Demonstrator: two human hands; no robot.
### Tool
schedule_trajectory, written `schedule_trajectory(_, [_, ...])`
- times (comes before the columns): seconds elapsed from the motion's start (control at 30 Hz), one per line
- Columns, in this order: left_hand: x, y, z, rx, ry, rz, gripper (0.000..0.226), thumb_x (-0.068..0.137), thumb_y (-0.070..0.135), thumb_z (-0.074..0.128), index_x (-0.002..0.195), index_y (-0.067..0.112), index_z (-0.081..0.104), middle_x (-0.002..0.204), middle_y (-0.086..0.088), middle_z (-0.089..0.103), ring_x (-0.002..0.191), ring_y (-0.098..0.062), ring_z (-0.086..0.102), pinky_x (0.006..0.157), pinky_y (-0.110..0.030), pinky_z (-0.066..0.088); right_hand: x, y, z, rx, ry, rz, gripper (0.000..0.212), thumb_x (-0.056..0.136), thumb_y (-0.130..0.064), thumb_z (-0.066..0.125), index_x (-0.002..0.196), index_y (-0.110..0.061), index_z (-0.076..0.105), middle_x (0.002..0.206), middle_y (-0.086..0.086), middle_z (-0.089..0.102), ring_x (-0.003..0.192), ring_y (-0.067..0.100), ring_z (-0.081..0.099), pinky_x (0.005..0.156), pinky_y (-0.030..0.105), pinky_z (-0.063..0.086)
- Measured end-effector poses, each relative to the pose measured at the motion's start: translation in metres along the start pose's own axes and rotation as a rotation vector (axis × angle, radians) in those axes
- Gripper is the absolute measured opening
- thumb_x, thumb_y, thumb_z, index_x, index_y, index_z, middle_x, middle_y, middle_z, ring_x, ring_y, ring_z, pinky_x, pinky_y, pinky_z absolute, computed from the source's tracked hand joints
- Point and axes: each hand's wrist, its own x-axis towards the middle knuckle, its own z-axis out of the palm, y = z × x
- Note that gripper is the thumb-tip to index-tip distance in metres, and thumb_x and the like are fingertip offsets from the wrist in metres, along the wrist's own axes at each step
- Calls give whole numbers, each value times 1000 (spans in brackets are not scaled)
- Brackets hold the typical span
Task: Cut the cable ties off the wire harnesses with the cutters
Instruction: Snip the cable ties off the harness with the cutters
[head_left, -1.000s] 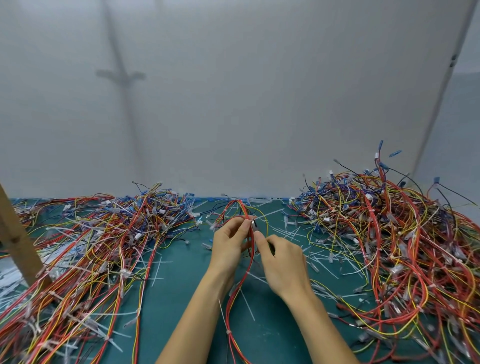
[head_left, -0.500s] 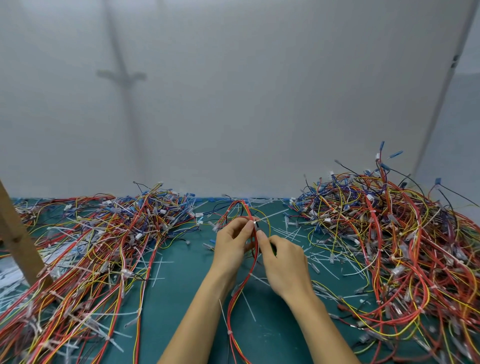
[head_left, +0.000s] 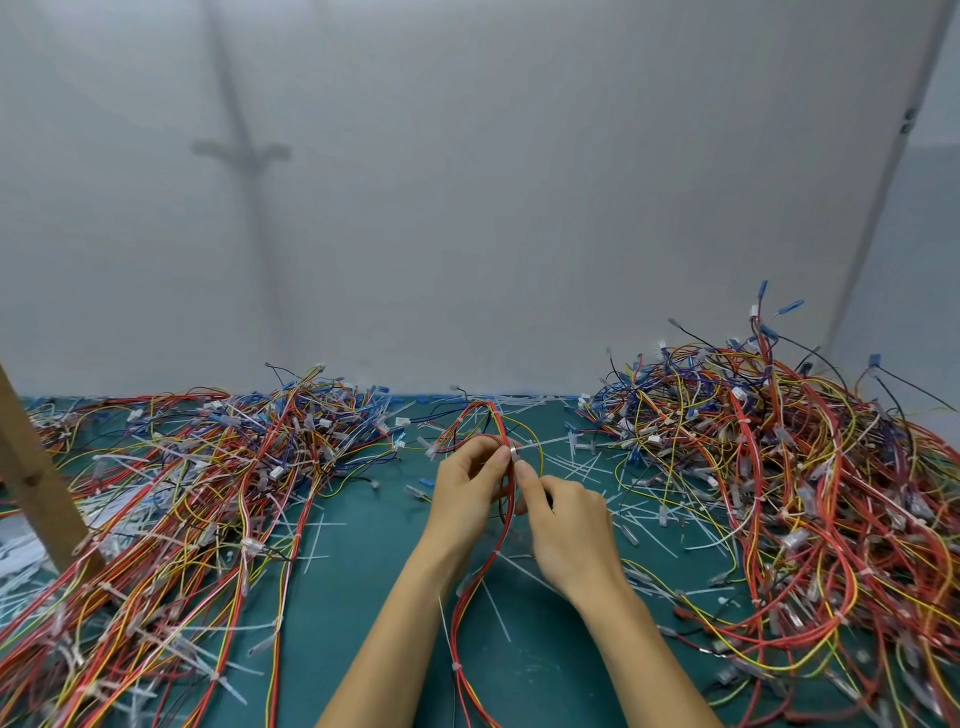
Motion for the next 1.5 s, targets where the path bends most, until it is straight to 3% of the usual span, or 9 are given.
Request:
schedule_trajectory(0.23, [-1,1,1,-41,10,-16,18,97,7,54,83,9,65,76,-3,61,77,-17,56,77,-37,49,1,0,1,23,14,-5,61,99,-55,35,70,-13,68,60,1,62,69,26,57,66,39,39])
schedule_trajectory(0.33, [1,2,1,-133,40,-63,18,98,9,53,88,10,68,80,-2,66,74,-12,66,76,-35,55,2,-1,1,146,72,55,58,98,-55,37,68,-15,65,51,-1,55,64,25,60,67,36,42])
schedule_trajectory(0.47, [5,4,-4,-259,113,-107,15,95,16,60,84,8,65,74,-6,63,68,-12,67,68,-25,57,6,4,-2,286,190,173,55,93,-59,46,72,-12,63,60,8,62,67,27,61,68,36,46])
schedule_trajectory(0.63, [6,4,-7,-223,129,-83,16,96,15,57,83,9,64,72,-9,63,65,-13,66,65,-24,55,13,14,-4,345,114,318,4,85,-28,69,89,-27,69,82,-2,70,82,30,68,80,43,55])
schedule_trajectory(0.87, [6,8,-10,-324,57,-60,18,97,15,53,83,11,62,69,1,63,68,-12,65,65,-22,55,11,7,-1,409,-6,315,6,84,-23,71,82,-28,71,77,-5,69,78,21,64,75,42,56])
schedule_trajectory(1.07, [7,5,-15,-252,24,-23,24,102,28,47,99,20,70,73,6,57,56,-10,54,57,-23,46,8,3,-4,576,-88,286,9,78,-12,78,79,-17,70,63,-9,61,53,0,51,56,19,40])
schedule_trajectory(1.27, [9,3,-13,-232,-27,-35,34,104,36,36,107,13,62,60,5,49,41,-10,38,45,-24,44,6,-1,5,481,-79,254,8,79,-17,75,77,-14,68,65,-4,61,65,14,52,69,41,50])
schedule_trajectory(1.4, [9,6,-12,-196,-24,-25,33,103,39,40,108,16,63,57,6,39,39,-9,29,41,-21,31,5,-1,4,527,-53,247,13,77,-11,77,73,-15,65,63,-4,60,62,14,50,64,34,45])
schedule_trajectory(1.5, [8,3,-15,-98,7,-18,22,97,33,57,103,13,61,57,6,33,42,-10,23,41,-21,20,6,-3,-1,692,72,247,19,79,-2,75,72,-15,63,62,-5,60,57,11,53,54,20,44])
